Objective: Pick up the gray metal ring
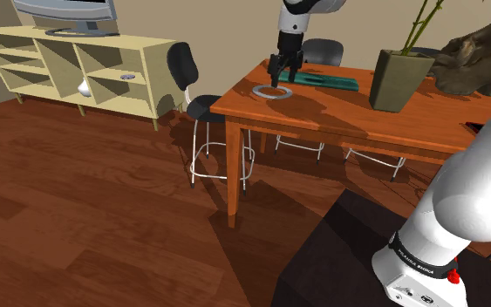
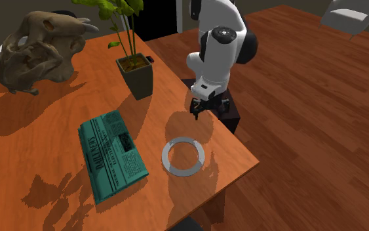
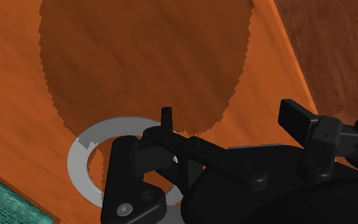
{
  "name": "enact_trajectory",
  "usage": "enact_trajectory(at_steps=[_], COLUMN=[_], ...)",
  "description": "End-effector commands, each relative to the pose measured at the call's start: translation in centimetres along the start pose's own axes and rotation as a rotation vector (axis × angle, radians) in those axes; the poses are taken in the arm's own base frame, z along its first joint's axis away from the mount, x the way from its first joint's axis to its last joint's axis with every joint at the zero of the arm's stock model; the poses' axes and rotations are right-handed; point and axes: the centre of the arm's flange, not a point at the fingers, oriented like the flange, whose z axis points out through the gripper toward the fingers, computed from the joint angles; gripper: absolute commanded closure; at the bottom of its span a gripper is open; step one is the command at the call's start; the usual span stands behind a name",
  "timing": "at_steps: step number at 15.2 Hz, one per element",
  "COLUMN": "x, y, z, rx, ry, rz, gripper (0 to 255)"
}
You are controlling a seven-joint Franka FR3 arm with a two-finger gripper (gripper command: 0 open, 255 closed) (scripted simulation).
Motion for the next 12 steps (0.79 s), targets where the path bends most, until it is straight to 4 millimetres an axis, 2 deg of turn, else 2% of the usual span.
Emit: enact_trajectory(at_steps=[1, 9, 12], x=[2.8, 12.8, 12.7], y=[1.0, 4.3, 4.3], z=[0.7, 4.4, 5.4], rx=[0.006, 0.035, 0.035], ry=[-0.008, -0.042, -0.042], rz=[0.001, 0.008, 0.008], gripper=[0, 0, 0])
